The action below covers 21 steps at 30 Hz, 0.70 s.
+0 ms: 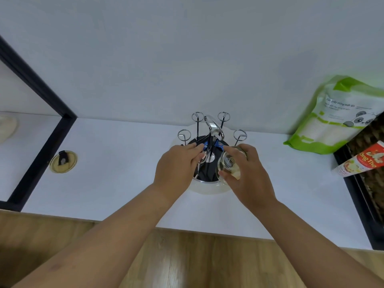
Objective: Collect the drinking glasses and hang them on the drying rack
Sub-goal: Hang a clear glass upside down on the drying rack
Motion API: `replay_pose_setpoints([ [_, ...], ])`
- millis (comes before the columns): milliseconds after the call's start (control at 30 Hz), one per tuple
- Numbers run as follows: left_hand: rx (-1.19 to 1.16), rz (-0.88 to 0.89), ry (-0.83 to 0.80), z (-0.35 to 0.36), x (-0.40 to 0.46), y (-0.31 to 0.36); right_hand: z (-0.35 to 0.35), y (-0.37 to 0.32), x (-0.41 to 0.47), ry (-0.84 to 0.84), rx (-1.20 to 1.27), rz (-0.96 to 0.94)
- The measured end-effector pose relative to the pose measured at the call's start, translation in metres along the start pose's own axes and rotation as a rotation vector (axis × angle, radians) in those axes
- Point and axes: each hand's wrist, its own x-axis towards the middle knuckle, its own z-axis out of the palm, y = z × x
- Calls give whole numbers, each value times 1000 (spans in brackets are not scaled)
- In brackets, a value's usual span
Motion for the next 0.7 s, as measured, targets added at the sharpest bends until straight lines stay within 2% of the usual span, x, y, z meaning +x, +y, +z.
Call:
replay_pose_setpoints([
  [400, -7, -17, -4, 3, -1, 2, 5, 1, 4, -5, -76, 20],
  [633, 19, 73, 3, -2, -7, 9, 3, 1, 5, -1, -74, 51],
  [700, 9, 130, 47, -5, -11, 7, 2, 2, 6, 0, -65, 55],
])
